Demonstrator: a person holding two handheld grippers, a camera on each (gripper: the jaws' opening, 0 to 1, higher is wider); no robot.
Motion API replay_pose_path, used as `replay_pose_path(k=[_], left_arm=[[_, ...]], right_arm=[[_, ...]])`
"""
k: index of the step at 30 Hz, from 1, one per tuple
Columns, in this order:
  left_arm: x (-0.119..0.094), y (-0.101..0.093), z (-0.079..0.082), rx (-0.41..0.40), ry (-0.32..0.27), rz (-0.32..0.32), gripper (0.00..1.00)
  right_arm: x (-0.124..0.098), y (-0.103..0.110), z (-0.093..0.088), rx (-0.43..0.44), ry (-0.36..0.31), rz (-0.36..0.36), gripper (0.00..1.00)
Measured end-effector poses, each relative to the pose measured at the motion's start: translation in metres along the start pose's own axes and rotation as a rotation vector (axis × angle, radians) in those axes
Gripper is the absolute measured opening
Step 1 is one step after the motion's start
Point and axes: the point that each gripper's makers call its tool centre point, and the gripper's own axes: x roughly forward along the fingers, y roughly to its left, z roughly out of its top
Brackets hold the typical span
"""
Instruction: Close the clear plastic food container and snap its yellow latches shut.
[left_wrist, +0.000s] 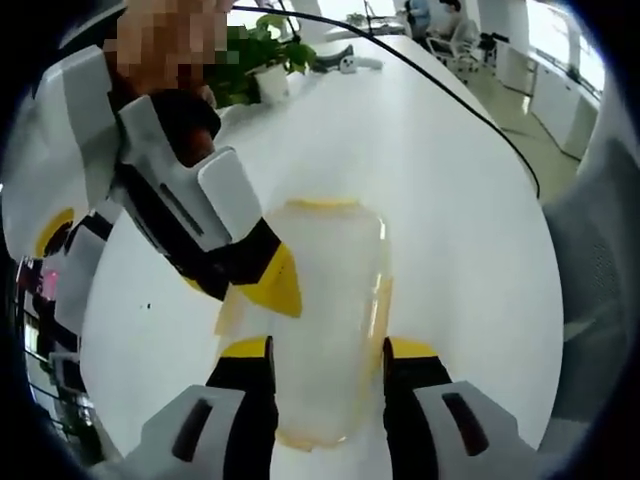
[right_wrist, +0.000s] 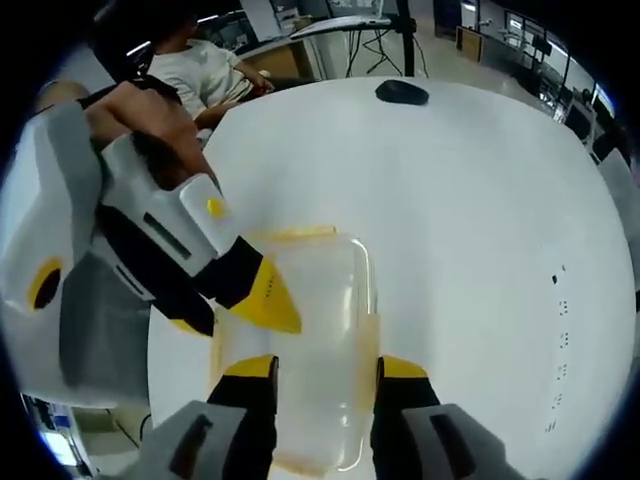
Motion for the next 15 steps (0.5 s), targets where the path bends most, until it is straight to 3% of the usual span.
replay_pose_path(k=[10, 15], left_arm=[[-0.0006, -0.0016, 0.0007, 0.015, -0.003, 0.010, 0.39], [-0.0009, -0.0020, 0.0012, 0.026, -0.002, 0.017, 0.40]], right_arm=[[0.0003, 0.0007, 0.0011, 0.017, -0.020, -0.003, 0.37], [-0.0003, 0.0025, 0.0045, -0.015, -0.017, -0.021, 0.39]])
